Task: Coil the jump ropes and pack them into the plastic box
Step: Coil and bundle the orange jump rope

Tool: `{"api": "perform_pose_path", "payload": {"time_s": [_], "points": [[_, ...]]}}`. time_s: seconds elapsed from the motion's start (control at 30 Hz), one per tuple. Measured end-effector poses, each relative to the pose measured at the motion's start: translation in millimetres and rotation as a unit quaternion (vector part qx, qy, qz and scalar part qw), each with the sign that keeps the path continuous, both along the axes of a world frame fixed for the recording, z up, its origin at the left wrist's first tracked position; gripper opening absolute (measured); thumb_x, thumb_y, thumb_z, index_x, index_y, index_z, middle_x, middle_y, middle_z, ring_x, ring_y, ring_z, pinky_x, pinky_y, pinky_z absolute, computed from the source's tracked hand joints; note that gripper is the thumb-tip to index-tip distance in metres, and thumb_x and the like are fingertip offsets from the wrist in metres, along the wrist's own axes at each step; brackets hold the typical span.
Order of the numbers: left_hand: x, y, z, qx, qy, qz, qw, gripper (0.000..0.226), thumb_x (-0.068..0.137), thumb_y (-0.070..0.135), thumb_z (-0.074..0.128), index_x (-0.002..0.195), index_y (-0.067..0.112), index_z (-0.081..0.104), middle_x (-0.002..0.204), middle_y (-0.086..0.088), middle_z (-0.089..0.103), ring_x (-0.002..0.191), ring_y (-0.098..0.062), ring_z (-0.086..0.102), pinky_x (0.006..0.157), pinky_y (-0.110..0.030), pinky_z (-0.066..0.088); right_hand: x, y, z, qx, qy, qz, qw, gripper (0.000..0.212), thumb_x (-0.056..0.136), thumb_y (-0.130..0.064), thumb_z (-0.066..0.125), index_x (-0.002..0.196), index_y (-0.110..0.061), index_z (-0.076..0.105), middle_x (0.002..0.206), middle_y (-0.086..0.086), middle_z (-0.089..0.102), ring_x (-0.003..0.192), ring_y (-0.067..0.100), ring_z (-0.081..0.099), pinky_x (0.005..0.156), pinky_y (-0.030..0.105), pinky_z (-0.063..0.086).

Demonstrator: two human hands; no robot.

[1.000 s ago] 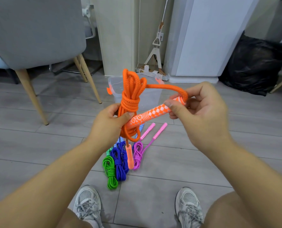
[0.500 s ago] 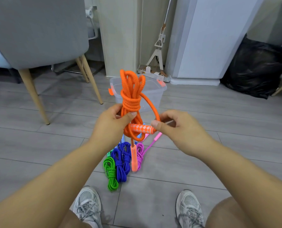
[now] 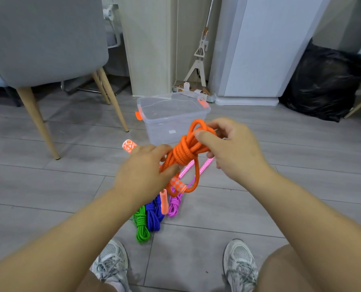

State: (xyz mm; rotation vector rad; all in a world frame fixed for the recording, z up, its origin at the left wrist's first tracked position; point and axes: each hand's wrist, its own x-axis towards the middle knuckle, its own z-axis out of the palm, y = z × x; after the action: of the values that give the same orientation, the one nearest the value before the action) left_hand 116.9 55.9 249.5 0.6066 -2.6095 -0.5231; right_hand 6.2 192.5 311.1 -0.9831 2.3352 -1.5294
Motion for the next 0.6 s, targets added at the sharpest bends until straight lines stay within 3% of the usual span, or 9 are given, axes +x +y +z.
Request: {"api": "perform_pose_path", "payload": {"time_s": [0.03, 0.1, 0.2, 0.33, 0.47, 0.6], "points": [[1, 1, 2, 0.004, -0.005, 0.005, 1.000, 0.044, 0.072, 0.061, 0.042, 0.100, 0.031, 0.060, 0.086, 0.006, 0.060, 0.091, -0.022, 0.052, 0.071, -0.034, 0.044, -1, 1, -1, -0.007, -0.008, 0.001, 1.000, 0.003, 0.082, -0.026, 0.063, 0.081, -0.024, 0.064, 0.068, 0.001, 0.064, 0.058, 0.014, 0.060, 0.055, 0.034, 0.048], [4, 1, 3, -0.008, -0.042, 0.015, 0.999, 0.043, 0.078, 0.065, 0.037, 0.098, 0.032, 0.055, 0.082, 0.007, 0.053, 0.094, -0.022, 0.050, 0.072, -0.035, 0.044, -3, 3, -4, -0.025, -0.027, 0.006, 0.999, 0.014, 0.084, -0.016, 0.060, 0.078, -0.028, 0.062, 0.065, 0.000, 0.062, 0.051, 0.010, 0.059, 0.050, 0.032, 0.051], [8, -2, 0, -0.031, -0.144, 0.004, 0.989, 0.059, 0.069, 0.080, 0.009, 0.079, 0.033, 0.044, 0.080, 0.008, 0.048, 0.099, -0.021, 0.044, 0.079, -0.037, 0.038, -8, 9, -5, -0.048, -0.058, 0.006, 0.997, 0.020, 0.086, -0.009, 0.057, 0.078, -0.028, 0.061, 0.061, 0.000, 0.058, 0.047, 0.008, 0.056, 0.050, 0.031, 0.055], [13, -12, -6, -0.044, -0.268, -0.004, 0.963, 0.083, 0.066, 0.088, -0.004, 0.098, 0.035, 0.051, 0.098, 0.008, 0.051, 0.104, -0.020, 0.036, 0.082, -0.039, 0.025, -24, 21, -8, -0.044, -0.088, -0.016, 0.995, 0.018, 0.088, -0.003, 0.053, 0.084, -0.018, 0.063, 0.063, 0.003, 0.058, 0.046, 0.008, 0.055, 0.052, 0.029, 0.057], [18, -24, -9, -0.027, -0.320, -0.016, 0.947, 0.067, 0.075, 0.078, 0.010, 0.095, 0.030, 0.052, 0.091, 0.009, 0.059, 0.101, -0.018, 0.041, 0.082, -0.037, 0.023, -38, 29, -10, -0.035, -0.187, -0.041, 0.981, 0.017, 0.088, 0.000, 0.050, 0.081, -0.013, 0.059, 0.068, 0.010, 0.055, 0.048, 0.015, 0.054, 0.050, 0.029, 0.057], [17, -21, -8, -0.045, -0.298, -0.013, 0.953, 0.037, 0.094, 0.060, 0.023, 0.120, 0.044, 0.045, 0.096, 0.009, 0.062, 0.109, -0.016, 0.047, 0.088, -0.038, 0.023, -44, 34, -19, 0.031, -0.264, -0.015, 0.964, 0.016, 0.086, 0.000, 0.051, 0.080, -0.014, 0.055, 0.073, 0.010, 0.059, 0.058, 0.023, 0.058, 0.053, 0.032, 0.055]]}}
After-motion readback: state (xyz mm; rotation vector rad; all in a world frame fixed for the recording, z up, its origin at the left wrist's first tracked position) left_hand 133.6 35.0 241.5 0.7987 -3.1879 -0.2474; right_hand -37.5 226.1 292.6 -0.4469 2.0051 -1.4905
